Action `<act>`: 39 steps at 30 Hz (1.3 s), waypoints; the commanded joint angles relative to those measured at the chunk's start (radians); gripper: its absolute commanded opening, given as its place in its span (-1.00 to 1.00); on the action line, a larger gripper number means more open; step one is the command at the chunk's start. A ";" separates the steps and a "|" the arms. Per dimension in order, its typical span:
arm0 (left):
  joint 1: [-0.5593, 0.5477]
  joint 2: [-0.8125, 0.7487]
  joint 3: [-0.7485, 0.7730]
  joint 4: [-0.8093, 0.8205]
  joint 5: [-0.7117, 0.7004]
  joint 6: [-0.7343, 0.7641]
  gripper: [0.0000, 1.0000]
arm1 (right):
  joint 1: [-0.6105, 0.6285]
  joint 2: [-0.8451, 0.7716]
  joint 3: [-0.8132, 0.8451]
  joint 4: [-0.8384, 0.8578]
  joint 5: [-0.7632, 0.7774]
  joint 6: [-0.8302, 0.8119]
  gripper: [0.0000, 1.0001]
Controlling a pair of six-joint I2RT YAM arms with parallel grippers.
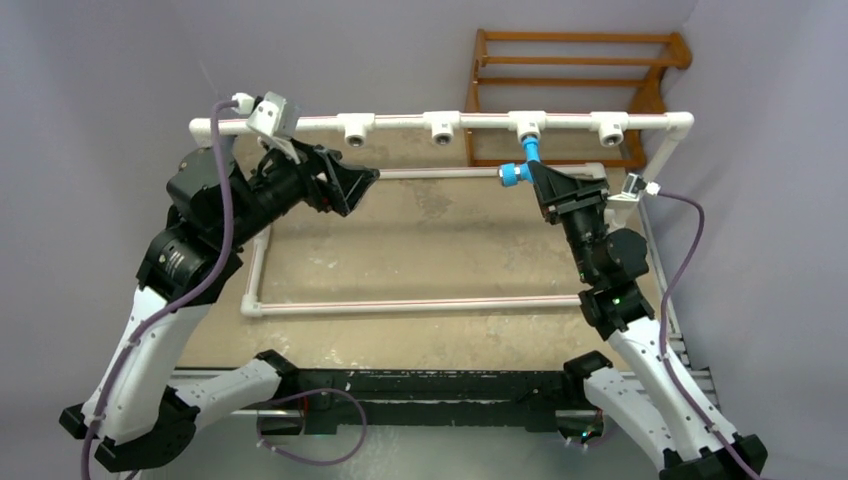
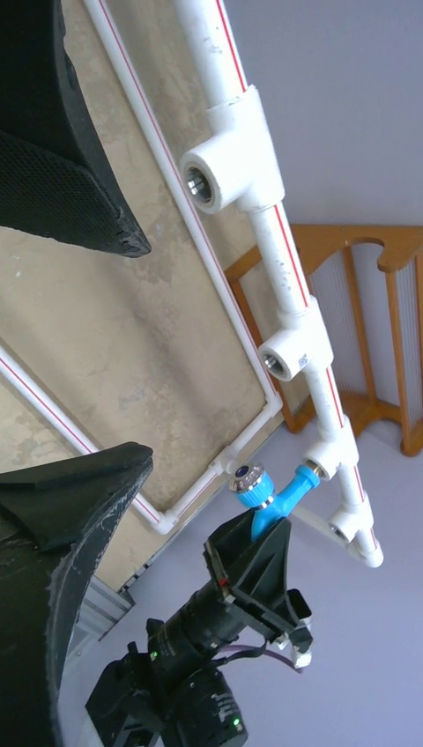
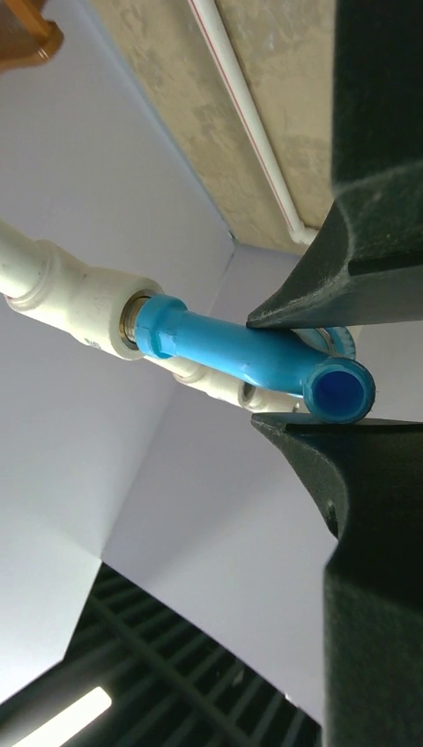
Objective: Install the water faucets
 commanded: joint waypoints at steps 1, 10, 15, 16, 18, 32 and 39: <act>-0.001 0.076 0.066 0.034 -0.056 0.055 0.56 | -0.043 0.063 -0.079 0.028 -0.111 0.229 -1.00; 0.000 0.255 0.068 0.219 -0.244 0.153 0.60 | -0.043 0.055 -0.163 0.141 -0.178 0.384 -0.58; 0.007 0.340 0.087 0.287 -0.309 0.175 0.59 | -0.043 0.040 -0.157 0.119 -0.173 0.372 0.02; 0.008 0.350 0.092 0.298 -0.308 0.175 0.59 | -0.043 0.035 -0.151 0.097 -0.170 0.356 0.16; 0.009 0.372 0.111 0.311 -0.310 0.182 0.59 | -0.045 0.022 -0.144 0.052 -0.158 0.310 0.37; 0.066 0.519 0.172 0.289 -0.353 0.216 0.58 | -0.045 -0.117 0.004 -0.302 -0.074 -0.255 0.60; 0.112 0.527 0.118 0.268 -0.308 0.186 0.52 | -0.045 -0.110 0.198 -0.456 -0.109 -0.661 0.59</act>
